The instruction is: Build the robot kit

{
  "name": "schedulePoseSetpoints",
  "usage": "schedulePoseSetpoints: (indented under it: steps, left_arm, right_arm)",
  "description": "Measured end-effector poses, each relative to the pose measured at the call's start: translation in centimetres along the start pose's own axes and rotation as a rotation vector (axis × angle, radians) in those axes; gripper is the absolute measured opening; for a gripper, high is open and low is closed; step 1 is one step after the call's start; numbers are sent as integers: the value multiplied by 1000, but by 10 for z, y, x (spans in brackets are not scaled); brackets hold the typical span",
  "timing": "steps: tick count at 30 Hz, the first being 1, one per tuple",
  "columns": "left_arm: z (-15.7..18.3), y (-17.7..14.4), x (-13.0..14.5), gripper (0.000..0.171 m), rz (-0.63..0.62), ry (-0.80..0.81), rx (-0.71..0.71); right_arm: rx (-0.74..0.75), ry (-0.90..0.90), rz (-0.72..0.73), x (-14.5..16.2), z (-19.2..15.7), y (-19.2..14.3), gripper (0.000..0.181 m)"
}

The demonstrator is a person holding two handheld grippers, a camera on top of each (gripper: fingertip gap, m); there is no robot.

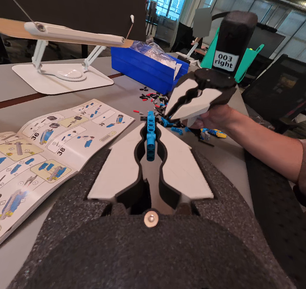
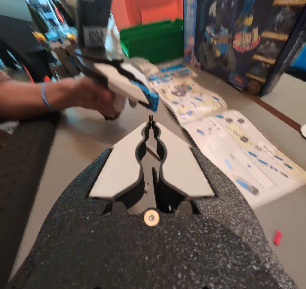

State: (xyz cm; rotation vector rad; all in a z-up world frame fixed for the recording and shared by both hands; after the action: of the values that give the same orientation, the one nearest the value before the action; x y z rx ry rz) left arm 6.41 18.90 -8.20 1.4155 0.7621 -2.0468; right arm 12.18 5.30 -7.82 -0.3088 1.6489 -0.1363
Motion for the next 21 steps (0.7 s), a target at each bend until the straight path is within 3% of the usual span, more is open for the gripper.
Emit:
schedulePoseSetpoints:
  steps: [7,12,21]
  left_arm:
    - [3,7,7,6,-54,129,-118]
    - [-2,7,7,6,-79,216,-203]
    - [6,13,12,5,-104,365,-272]
  right_arm:
    - [24,-34,74,-4,-12,26,4]
    - [79,-80,-8,1,-11,29,4]
    - [100,-57,-11,1,-9,28,4]
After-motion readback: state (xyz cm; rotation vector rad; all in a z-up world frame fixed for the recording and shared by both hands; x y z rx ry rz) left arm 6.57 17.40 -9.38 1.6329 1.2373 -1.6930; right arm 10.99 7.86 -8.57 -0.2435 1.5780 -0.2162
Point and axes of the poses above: each gripper's, where its closed fingertips meet, y out along the fingers, x out of its underside, z = x × y across the jaws, the point moved 7 cm from there along -y, back along the fingers
